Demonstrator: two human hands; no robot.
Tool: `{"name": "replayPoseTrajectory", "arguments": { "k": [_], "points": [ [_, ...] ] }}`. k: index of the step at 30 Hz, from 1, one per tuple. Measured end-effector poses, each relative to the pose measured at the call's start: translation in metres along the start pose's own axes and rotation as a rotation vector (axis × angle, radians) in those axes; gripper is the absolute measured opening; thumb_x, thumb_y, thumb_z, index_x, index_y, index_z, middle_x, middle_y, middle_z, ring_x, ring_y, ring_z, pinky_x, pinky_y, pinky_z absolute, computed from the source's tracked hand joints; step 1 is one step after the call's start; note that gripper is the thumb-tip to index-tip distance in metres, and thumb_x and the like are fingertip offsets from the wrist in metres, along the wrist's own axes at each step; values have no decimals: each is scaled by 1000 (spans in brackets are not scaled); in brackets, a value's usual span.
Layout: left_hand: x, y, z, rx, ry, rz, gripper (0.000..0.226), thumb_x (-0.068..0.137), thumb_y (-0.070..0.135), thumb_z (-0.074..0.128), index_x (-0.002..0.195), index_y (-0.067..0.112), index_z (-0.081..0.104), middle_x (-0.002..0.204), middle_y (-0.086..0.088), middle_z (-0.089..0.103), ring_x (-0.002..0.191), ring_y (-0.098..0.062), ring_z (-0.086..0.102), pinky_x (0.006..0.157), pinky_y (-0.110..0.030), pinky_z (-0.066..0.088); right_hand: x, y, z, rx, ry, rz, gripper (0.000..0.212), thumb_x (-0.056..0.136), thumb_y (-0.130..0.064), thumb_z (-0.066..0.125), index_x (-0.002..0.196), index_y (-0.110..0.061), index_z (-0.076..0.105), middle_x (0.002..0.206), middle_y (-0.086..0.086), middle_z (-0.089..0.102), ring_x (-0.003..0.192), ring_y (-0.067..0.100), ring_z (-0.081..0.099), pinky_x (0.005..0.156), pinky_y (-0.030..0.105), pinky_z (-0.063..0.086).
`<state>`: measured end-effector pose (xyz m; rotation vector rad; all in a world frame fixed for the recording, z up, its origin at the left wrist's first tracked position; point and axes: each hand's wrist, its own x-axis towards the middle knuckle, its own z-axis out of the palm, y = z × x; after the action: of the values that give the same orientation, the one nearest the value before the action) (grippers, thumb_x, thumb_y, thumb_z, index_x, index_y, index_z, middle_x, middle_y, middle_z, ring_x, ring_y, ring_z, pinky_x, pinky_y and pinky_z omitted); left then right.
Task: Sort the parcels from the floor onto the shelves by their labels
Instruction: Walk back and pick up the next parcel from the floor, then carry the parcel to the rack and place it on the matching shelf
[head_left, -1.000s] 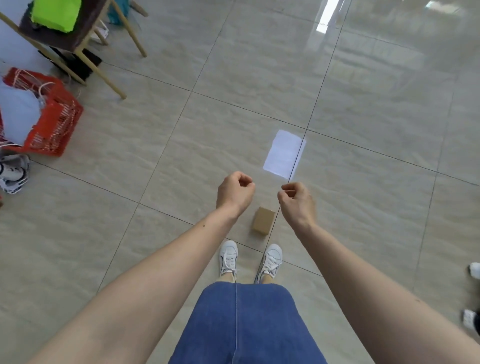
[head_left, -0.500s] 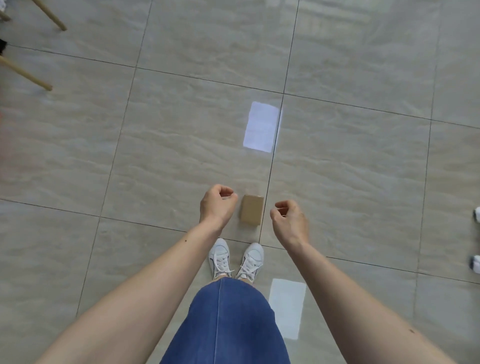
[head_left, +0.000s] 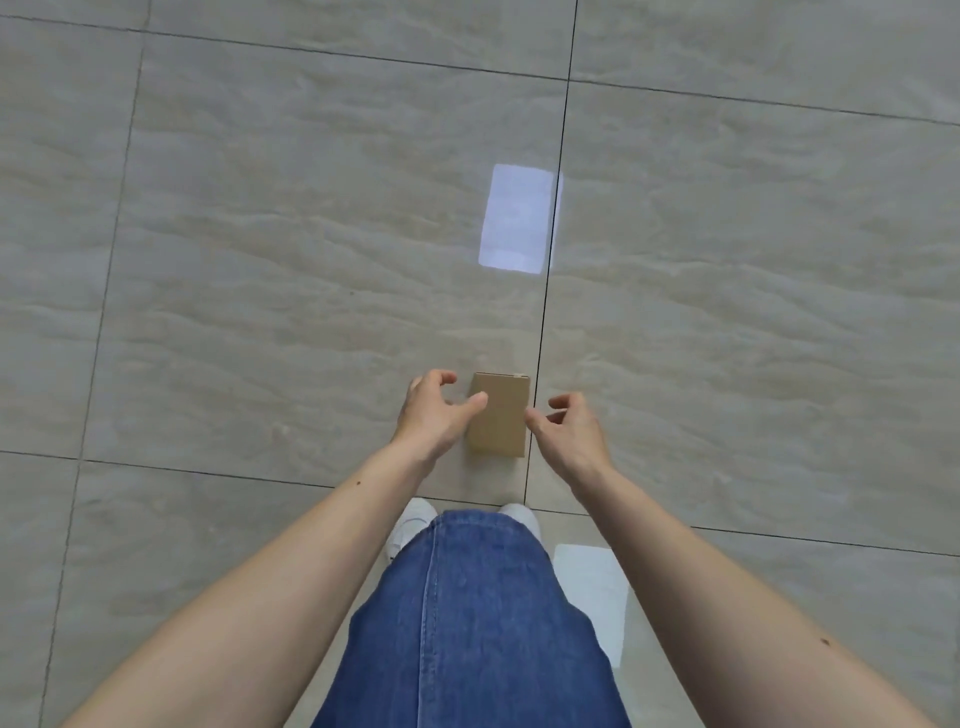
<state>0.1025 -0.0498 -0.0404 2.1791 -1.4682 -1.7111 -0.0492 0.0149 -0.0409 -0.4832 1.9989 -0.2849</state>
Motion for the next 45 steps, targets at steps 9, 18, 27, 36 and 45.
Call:
{"name": "replayPoseTrajectory", "arguments": {
  "k": [9, 18, 27, 36, 45],
  "points": [
    [107, -66, 48, 47, -258, -91, 96, 80, 38, 77, 153, 19, 18, 161, -9, 24, 144, -26, 32, 111, -41, 33, 107, 56, 56, -54, -87, 39, 85, 83, -57, 66, 143, -6, 36, 143, 18, 50, 130, 33, 49, 107, 44, 42],
    [144, -86, 81, 2, -294, -124, 64, 89, 34, 68, 141, 11, 37, 141, -11, 52, 113, -22, 56, 85, -30, 44, 154, 72, 77, -113, -125, 26, 68, 84, -56, 65, 124, -1, 57, 125, 18, 65, 115, 34, 60, 98, 42, 49],
    [135, -69, 81, -20, -224, -80, 46, 90, 27, 67, 131, 11, 52, 129, -10, 62, 115, -27, 61, 101, -43, 50, 145, 58, 79, -18, -80, -9, 45, 87, -40, 67, 118, -8, 66, 112, 10, 72, 105, 29, 66, 91, 41, 53],
    [63, -1, 32, -30, -120, -62, 49, 88, 35, 66, 130, 13, 52, 126, -9, 64, 115, -28, 61, 100, -45, 49, 76, -3, 28, 68, -90, -64, 43, 85, -42, 68, 116, -11, 67, 108, 9, 73, 101, 28, 68, 91, 46, 54],
    [-54, 96, -30, -67, -90, -28, 45, 87, 34, 67, 126, 14, 56, 121, -8, 66, 111, -28, 62, 98, -47, 51, -44, -73, -55, 78, -53, -99, 47, 85, -45, 67, 118, -11, 66, 112, 10, 72, 105, 29, 66, 92, 46, 52]
  ]
}}
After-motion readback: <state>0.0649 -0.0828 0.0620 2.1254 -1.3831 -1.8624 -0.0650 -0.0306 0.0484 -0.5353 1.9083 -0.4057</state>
